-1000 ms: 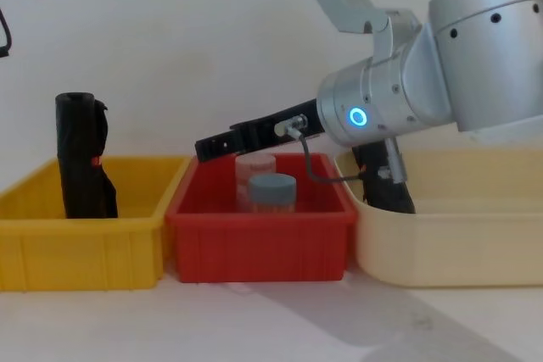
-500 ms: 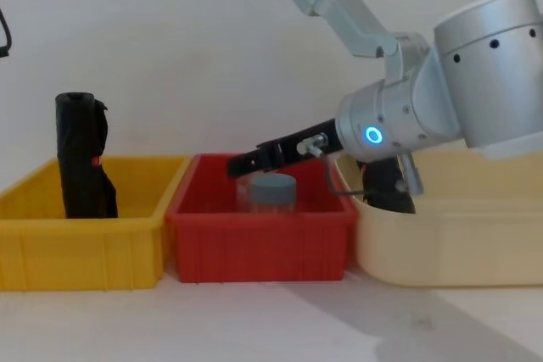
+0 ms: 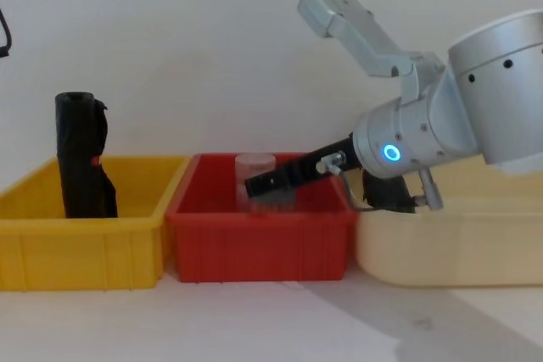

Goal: Pick up the garbage bag with the one hand and transfer it to the other hand.

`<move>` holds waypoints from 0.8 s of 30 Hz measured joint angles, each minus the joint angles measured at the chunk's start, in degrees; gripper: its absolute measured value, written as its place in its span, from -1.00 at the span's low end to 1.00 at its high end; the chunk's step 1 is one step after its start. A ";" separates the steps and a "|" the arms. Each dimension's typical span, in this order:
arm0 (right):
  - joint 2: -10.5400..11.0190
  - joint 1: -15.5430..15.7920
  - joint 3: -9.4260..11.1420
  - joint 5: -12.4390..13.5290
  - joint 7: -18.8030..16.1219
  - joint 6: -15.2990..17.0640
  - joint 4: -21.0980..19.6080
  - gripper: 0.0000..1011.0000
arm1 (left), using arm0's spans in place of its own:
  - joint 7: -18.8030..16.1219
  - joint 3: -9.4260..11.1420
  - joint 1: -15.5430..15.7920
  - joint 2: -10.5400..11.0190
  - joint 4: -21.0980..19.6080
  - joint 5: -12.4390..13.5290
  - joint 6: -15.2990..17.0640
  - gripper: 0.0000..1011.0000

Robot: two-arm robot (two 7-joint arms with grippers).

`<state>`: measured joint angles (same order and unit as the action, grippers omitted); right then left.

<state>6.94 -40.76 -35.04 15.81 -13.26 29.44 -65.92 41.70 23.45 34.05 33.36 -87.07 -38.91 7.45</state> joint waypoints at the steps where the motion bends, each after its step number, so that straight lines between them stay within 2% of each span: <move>1: 0.06 0.07 -0.04 -0.02 -0.08 0.07 0.00 0.98 | 0.00 0.00 0.00 0.00 0.00 0.00 0.00 0.98; 10: 0.14 0.70 -0.09 -0.37 -0.66 0.44 0.22 0.98 | 0.00 0.00 0.00 0.00 0.00 0.00 0.00 0.98; 24: -1.60 0.75 1.51 -0.65 0.99 -0.87 2.36 0.98 | 0.00 0.00 0.00 0.00 0.00 0.00 0.00 0.98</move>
<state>5.33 -40.02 -33.53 15.17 -12.27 28.57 -63.56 41.70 23.45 34.05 33.36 -87.06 -38.91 7.45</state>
